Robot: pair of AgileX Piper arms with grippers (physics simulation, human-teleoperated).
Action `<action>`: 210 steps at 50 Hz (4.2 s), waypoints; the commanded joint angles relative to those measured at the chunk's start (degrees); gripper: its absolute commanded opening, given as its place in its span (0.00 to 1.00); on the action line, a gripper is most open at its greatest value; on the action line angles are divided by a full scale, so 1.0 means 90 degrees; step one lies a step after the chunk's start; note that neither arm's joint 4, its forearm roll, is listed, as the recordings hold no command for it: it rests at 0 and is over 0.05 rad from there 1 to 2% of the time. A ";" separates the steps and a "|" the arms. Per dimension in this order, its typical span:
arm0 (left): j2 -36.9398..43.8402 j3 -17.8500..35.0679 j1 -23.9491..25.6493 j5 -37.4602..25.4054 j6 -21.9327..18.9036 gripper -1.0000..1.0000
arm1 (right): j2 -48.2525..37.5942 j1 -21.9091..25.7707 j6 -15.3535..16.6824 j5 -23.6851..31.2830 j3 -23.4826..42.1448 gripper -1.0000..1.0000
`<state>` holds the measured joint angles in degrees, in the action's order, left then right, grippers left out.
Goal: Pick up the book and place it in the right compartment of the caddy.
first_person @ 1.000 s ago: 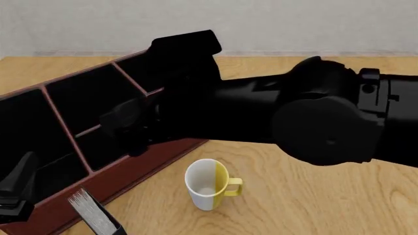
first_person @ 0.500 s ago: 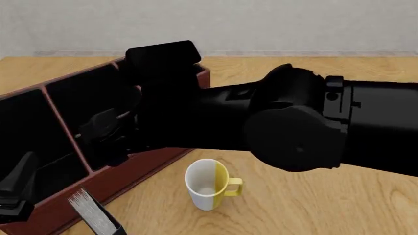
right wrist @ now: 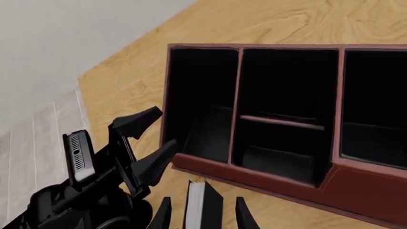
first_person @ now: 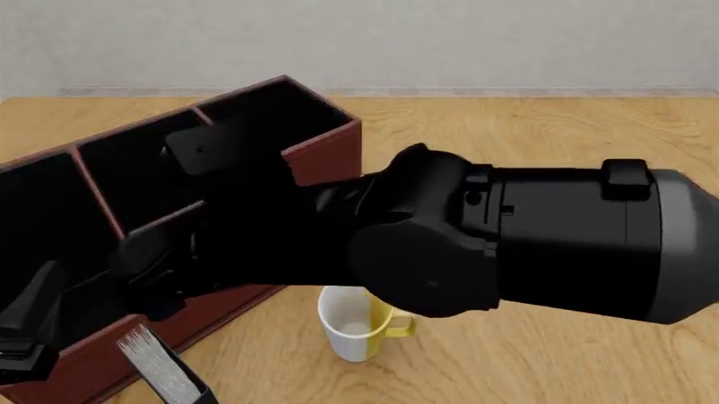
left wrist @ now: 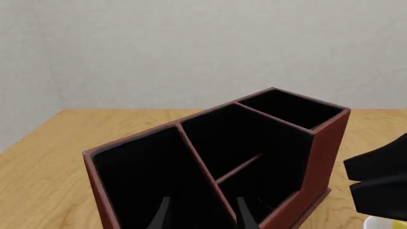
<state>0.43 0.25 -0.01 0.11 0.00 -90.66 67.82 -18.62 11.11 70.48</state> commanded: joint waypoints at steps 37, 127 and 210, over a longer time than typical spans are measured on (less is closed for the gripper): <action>0.0000 0.0000 0.0000 0.0000 0.0000 1.00 | -0.1086 0.0400 -0.0276 -0.0192 0.0185 1.00; 0.0001 0.0000 -0.0001 0.0000 0.0000 1.00 | -0.1832 0.0613 -0.0689 -0.0587 -0.0217 1.00; 0.0000 0.0000 0.0000 0.0000 -0.0002 1.00 | 0.0316 0.0252 0.0318 0.1374 -0.0442 0.00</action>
<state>0.43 0.25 -0.01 0.11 0.00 -91.89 70.84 -15.49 20.25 65.98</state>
